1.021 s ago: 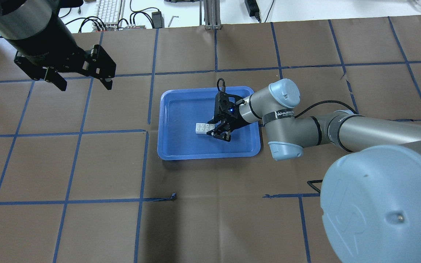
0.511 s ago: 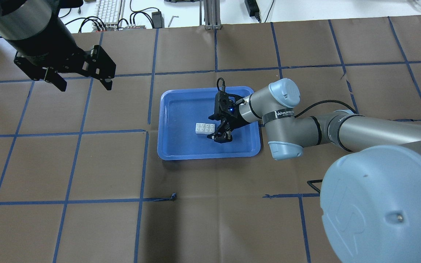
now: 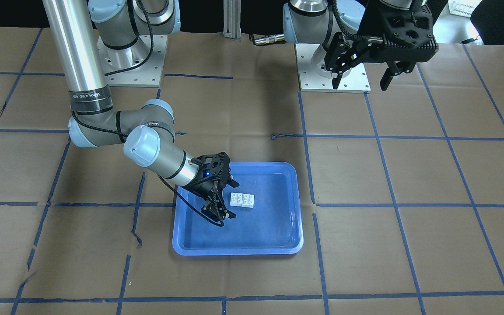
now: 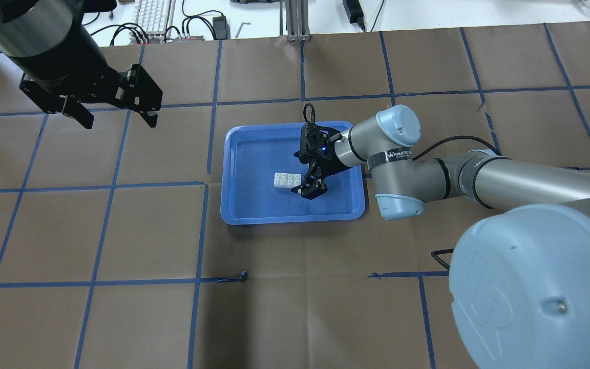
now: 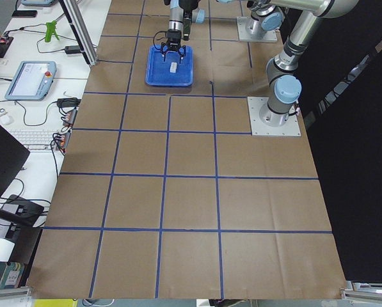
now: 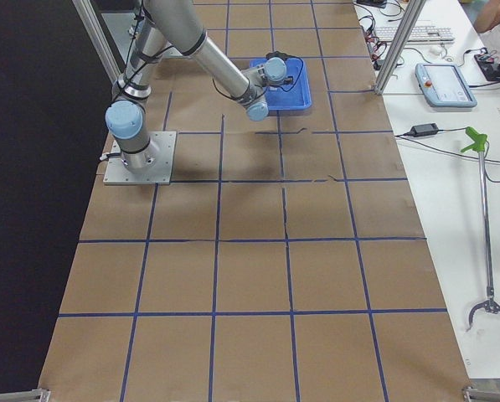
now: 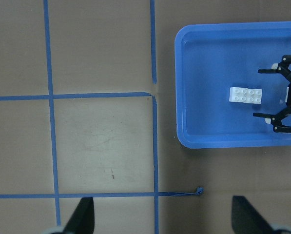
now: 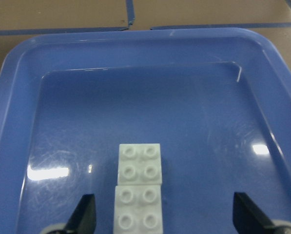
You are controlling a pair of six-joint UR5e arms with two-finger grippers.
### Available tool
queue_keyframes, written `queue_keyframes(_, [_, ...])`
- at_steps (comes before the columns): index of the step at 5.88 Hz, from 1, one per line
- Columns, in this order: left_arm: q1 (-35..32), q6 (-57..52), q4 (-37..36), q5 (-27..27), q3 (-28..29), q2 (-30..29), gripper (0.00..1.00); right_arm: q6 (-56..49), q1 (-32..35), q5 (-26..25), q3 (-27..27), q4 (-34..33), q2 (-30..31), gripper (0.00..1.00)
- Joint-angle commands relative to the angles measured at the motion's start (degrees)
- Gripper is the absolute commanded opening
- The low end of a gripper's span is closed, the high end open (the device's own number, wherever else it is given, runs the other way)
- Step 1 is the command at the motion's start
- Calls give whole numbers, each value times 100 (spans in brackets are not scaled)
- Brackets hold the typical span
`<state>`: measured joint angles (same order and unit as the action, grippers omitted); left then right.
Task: Assemble white blocks and place on blue tray
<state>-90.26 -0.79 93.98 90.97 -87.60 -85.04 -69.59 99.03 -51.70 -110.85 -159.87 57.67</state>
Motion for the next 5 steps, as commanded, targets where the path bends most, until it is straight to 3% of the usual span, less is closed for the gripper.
queue_keyframes(1, [0,0,6,0,-2,5,99,462,-23,-434,421,157,69,100])
queue_keyframes(3, [0,0,14,0,-2,5,99,709,-76,-1101,660,1845,724,100])
queue_keyframes(5, [0,0,15,0,-2,5,99,1986,-181,-2190,766,2415,1131,100])
